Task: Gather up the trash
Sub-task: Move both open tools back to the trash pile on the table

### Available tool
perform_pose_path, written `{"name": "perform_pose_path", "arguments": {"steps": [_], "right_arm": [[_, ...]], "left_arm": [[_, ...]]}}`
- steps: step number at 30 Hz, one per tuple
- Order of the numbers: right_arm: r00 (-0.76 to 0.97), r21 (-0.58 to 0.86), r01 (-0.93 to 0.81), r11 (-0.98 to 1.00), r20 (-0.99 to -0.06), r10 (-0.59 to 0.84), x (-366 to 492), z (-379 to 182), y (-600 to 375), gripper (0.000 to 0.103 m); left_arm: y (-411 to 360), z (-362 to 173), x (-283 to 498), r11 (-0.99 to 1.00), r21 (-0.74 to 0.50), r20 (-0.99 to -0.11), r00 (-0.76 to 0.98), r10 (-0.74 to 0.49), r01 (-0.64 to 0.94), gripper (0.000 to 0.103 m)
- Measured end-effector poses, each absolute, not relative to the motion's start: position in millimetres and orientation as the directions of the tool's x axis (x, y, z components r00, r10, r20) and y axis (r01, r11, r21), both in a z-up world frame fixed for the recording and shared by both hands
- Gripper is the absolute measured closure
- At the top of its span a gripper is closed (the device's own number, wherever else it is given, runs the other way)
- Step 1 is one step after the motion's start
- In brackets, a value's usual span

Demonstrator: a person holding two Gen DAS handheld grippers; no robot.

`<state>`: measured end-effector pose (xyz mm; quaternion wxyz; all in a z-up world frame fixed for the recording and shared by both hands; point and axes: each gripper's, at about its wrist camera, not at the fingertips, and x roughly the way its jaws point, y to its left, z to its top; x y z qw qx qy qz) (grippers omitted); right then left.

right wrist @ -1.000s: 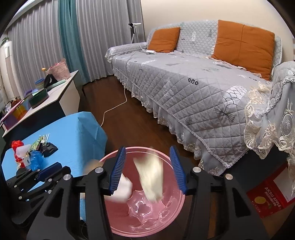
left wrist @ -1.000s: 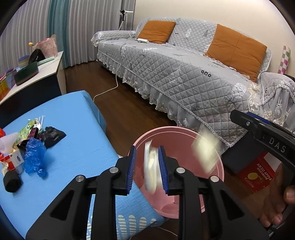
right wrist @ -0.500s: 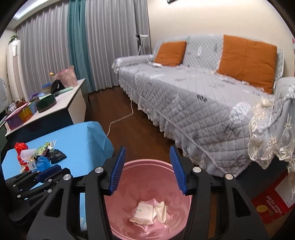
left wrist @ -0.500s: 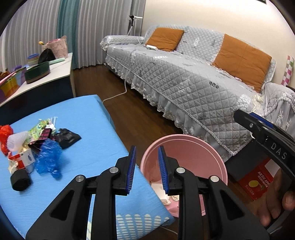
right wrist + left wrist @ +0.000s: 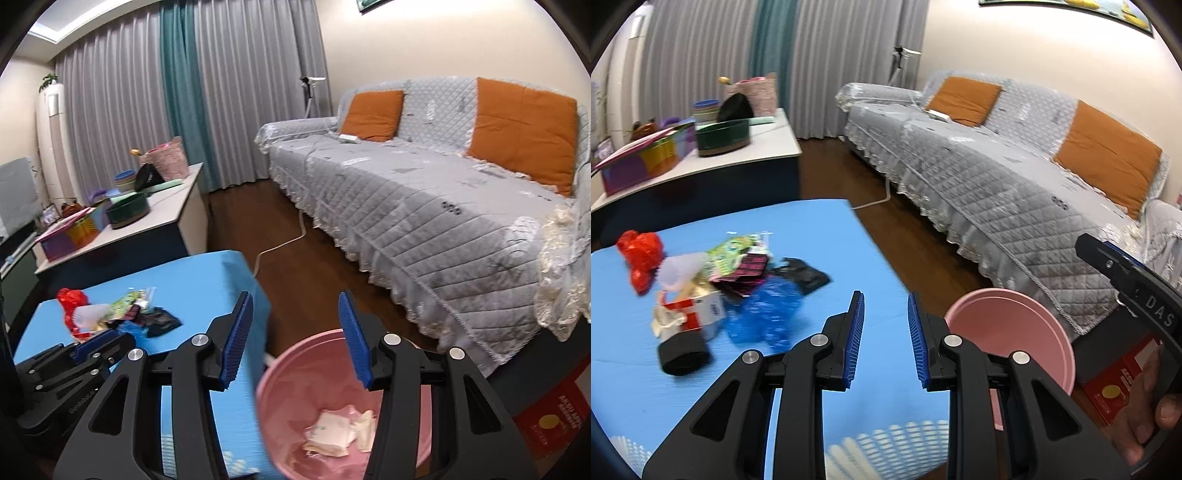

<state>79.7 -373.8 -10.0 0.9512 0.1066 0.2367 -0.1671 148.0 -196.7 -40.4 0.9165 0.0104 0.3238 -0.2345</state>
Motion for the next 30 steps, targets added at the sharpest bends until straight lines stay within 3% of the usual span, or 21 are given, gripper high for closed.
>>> {"name": "perform_pose_path", "arguments": {"steps": [7, 19, 30], "right_arm": [[0.837, 0.136, 0.276, 0.951, -0.521, -0.168, 105, -15, -337, 0.052], [0.82, 0.155, 0.13, 0.979, -0.573, -0.018, 152, -38, -274, 0.053], [0.788, 0.166, 0.059, 0.984, -0.614, 0.056, 194, -60, -230, 0.053]], "left_arm": [[-148, -45, 159, 0.935, -0.136, -0.6, 0.724, -0.34, 0.327, 0.07], [-62, -60, 178, 0.979, -0.162, -0.631, 0.75, -0.197, 0.122, 0.069], [-22, -82, 190, 0.983, -0.18, -0.681, 0.718, -0.144, 0.026, 0.069]]}}
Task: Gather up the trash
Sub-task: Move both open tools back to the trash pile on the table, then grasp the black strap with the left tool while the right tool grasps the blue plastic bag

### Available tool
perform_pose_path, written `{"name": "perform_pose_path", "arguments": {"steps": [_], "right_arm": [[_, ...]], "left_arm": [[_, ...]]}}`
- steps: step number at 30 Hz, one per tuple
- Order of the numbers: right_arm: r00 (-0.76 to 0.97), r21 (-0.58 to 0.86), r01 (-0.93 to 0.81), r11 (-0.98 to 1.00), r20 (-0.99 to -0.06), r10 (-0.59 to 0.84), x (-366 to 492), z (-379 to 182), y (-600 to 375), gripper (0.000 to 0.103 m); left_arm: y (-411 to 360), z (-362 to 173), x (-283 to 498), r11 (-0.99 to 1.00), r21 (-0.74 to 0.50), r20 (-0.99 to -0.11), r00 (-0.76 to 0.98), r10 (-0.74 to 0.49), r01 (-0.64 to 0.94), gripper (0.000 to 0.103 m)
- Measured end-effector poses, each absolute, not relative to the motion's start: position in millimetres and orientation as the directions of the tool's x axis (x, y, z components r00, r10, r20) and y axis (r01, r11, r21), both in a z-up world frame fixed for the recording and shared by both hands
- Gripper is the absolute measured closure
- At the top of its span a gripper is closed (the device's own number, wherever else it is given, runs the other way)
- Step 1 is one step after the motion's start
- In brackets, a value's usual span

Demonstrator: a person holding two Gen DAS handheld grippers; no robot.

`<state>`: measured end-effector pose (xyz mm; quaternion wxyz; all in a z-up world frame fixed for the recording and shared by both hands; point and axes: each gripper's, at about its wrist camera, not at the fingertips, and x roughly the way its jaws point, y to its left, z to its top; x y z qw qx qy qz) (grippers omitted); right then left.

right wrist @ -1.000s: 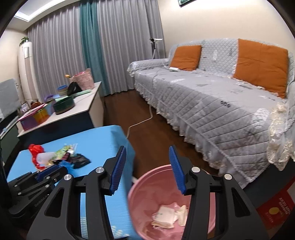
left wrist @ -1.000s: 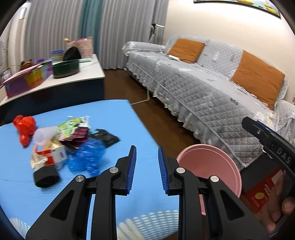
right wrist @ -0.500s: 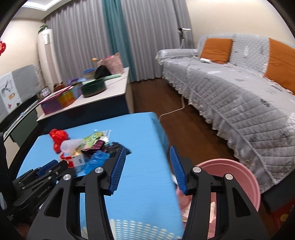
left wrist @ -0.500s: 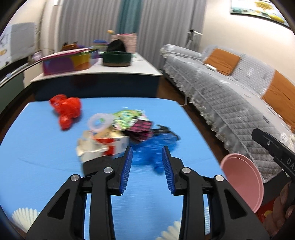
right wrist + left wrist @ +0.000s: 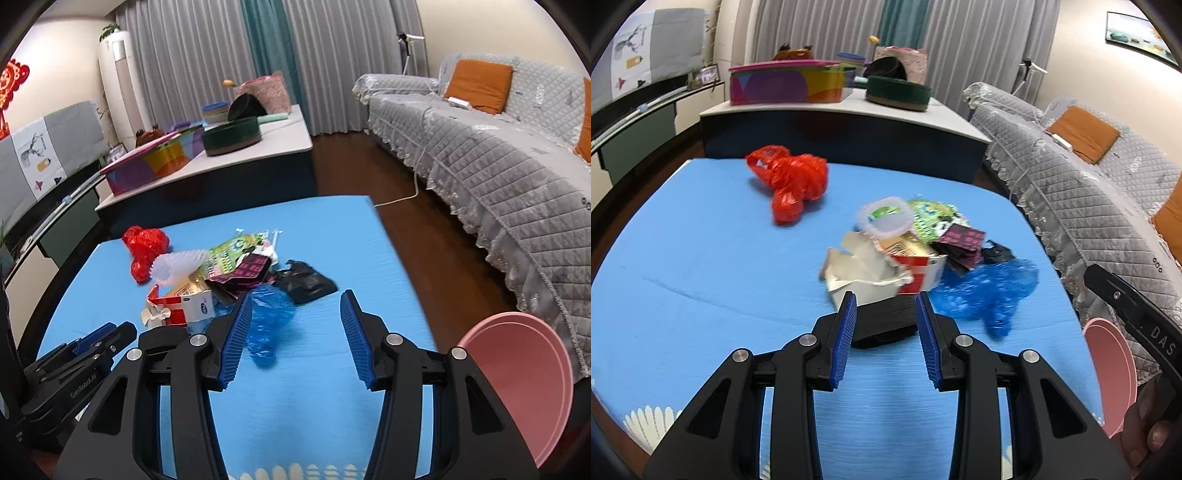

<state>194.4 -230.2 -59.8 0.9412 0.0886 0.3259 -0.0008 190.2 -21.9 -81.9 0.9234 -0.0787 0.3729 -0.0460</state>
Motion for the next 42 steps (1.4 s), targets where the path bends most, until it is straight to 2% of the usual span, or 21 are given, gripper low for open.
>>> {"name": "perform_pose_path", "arguments": {"steps": [12, 23, 26, 29, 34, 42], "right_arm": [[0.743, 0.161, 0.033, 0.986, -0.665, 0.083, 229, -83, -210, 0.053], [0.703, 0.145, 0.037, 0.989, -0.707, 0.077, 240, -100, -209, 0.054], [0.702, 0.143, 0.031, 0.989, -0.707, 0.081, 239, -100, -209, 0.061], [0.702, 0.143, 0.019, 0.99, -0.707, 0.089, 239, -99, -209, 0.074], [0.688, 0.151, -0.017, 0.988, -0.715, 0.122, 237, -100, -206, 0.102], [0.719, 0.135, -0.047, 0.99, -0.683, 0.127, 227, -86, -201, 0.103]], "left_arm": [[-4, -115, 205, 0.976, -0.218, -0.755, 0.635, -0.162, -0.012, 0.069], [-14, -123, 211, 0.967, -0.255, -0.771, 0.598, -0.219, 0.025, 0.069], [-15, -121, 210, 0.969, -0.244, -0.767, 0.604, -0.214, 0.033, 0.077], [-16, -118, 211, 0.97, -0.239, -0.764, 0.61, -0.212, 0.039, 0.085], [-20, -111, 208, 0.974, -0.217, -0.747, 0.632, -0.206, 0.061, 0.091], [-19, -98, 203, 0.979, -0.189, -0.714, 0.675, -0.189, 0.074, 0.094]]}}
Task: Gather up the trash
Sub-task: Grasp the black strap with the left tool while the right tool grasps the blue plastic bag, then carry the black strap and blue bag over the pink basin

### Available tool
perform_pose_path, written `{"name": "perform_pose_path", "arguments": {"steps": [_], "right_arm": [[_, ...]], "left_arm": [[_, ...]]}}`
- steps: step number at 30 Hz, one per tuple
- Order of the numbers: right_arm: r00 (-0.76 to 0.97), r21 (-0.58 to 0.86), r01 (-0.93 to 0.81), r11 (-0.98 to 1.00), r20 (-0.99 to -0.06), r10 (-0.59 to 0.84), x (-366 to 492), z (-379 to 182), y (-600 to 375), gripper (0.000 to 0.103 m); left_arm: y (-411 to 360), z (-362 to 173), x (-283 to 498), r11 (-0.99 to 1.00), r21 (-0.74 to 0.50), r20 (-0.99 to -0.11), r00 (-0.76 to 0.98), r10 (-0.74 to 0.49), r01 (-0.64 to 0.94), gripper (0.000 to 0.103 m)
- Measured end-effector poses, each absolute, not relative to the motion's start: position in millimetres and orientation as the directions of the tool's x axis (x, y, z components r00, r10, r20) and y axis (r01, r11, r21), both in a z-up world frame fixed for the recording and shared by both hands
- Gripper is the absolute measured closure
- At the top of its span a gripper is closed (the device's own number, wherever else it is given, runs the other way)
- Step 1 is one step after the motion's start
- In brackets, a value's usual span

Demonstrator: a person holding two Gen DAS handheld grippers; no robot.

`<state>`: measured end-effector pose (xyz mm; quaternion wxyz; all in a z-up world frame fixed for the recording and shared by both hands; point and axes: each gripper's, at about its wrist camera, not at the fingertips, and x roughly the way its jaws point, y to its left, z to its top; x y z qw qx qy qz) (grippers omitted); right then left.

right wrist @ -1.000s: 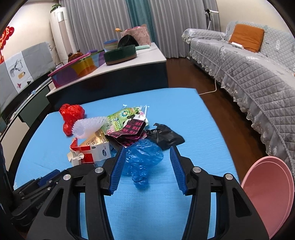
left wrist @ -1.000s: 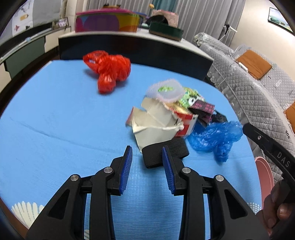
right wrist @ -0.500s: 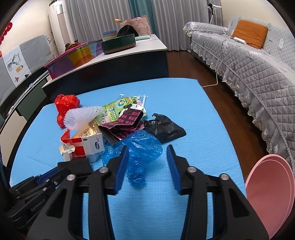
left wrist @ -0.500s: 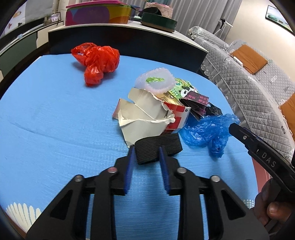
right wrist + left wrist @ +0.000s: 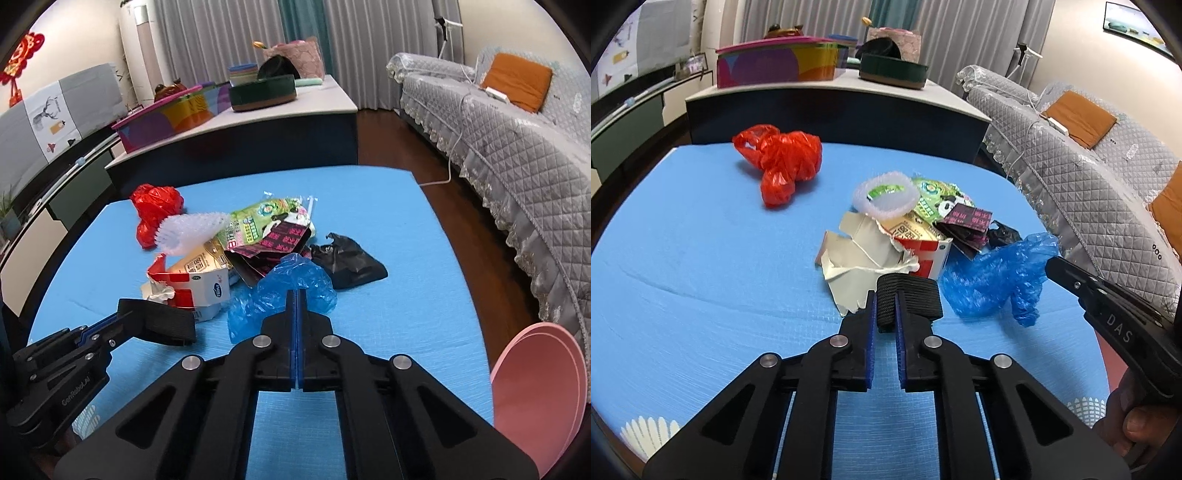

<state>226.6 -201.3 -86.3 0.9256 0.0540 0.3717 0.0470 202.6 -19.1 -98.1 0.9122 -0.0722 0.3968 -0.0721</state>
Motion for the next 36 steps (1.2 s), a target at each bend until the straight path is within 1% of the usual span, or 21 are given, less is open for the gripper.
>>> {"name": "perform_pose_path", "arguments": {"steps": [18, 36], "right_arm": [[0.786, 0.11, -0.006, 0.994, -0.614, 0.073, 190, -53, -230, 0.103], [0.822, 0.099, 0.079, 0.992, -0.569, -0.008, 153, -34, -273, 0.103]], "left_arm": [[-41, -68, 184, 0.98, -0.145, -0.638, 0.743, -0.2, 0.139, 0.095], [-89, -55, 169, 0.972, -0.104, -0.609, 0.759, -0.229, 0.21, 0.095]]}}
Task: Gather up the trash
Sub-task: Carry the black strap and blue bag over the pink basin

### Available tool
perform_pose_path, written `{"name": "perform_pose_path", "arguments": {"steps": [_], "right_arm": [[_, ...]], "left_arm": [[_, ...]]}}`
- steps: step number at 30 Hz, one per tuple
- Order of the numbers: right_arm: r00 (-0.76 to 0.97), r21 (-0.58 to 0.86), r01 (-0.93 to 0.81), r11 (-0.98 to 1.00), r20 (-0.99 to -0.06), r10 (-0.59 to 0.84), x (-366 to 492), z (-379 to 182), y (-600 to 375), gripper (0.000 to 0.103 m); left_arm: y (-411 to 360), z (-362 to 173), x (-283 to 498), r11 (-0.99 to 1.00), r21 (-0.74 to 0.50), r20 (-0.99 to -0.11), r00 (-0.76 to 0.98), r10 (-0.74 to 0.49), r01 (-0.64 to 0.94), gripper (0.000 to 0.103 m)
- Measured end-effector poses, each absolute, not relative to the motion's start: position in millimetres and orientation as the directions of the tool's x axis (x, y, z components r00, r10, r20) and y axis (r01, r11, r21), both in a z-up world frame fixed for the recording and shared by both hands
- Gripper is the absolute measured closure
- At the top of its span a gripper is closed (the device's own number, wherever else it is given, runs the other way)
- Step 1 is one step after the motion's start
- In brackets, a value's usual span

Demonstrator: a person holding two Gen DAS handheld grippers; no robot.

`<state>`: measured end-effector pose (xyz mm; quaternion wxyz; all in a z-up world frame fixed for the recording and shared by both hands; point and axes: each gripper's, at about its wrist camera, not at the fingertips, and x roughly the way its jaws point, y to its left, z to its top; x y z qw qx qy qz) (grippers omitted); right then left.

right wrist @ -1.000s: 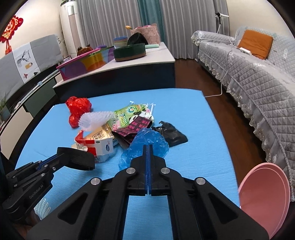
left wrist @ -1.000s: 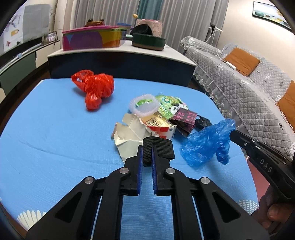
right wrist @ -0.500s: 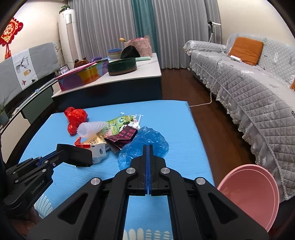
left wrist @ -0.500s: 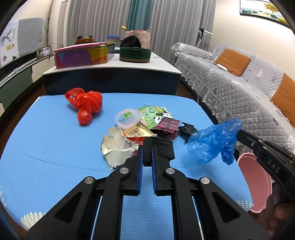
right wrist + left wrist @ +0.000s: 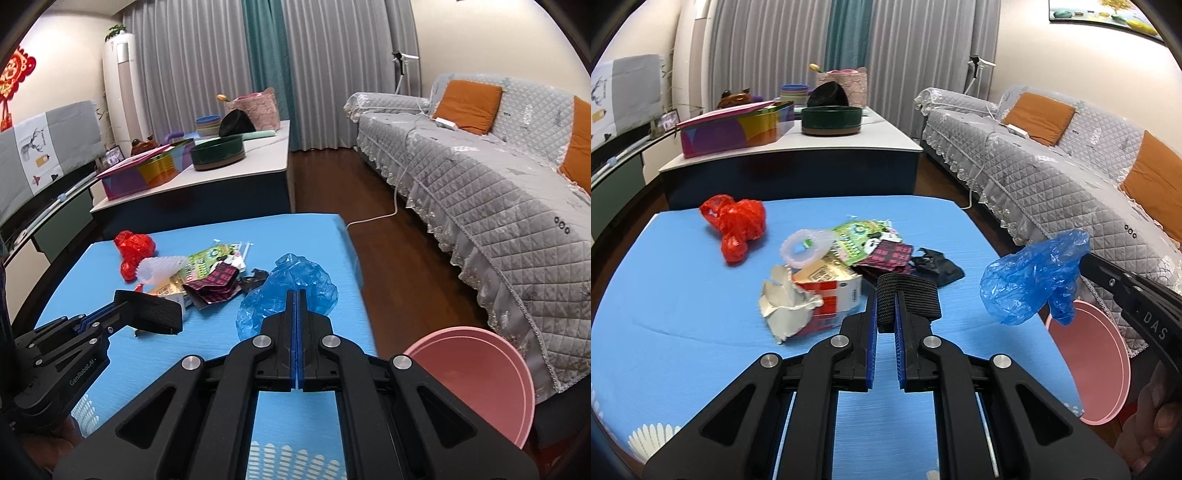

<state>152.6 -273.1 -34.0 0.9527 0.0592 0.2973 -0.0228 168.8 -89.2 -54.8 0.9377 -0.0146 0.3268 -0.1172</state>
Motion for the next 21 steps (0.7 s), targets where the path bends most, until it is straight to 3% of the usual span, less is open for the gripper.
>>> {"name": "perform_pose_path", "arguments": {"steps": [21], "right_arm": [[0.826, 0.09, 0.205, 0.975, -0.551, -0.123, 113, -26, -342, 0.103]], "left_arm": [[-165, -47, 153, 0.939, -0.07, -0.594, 0.742, -0.31, 0.336, 0.095]]}}
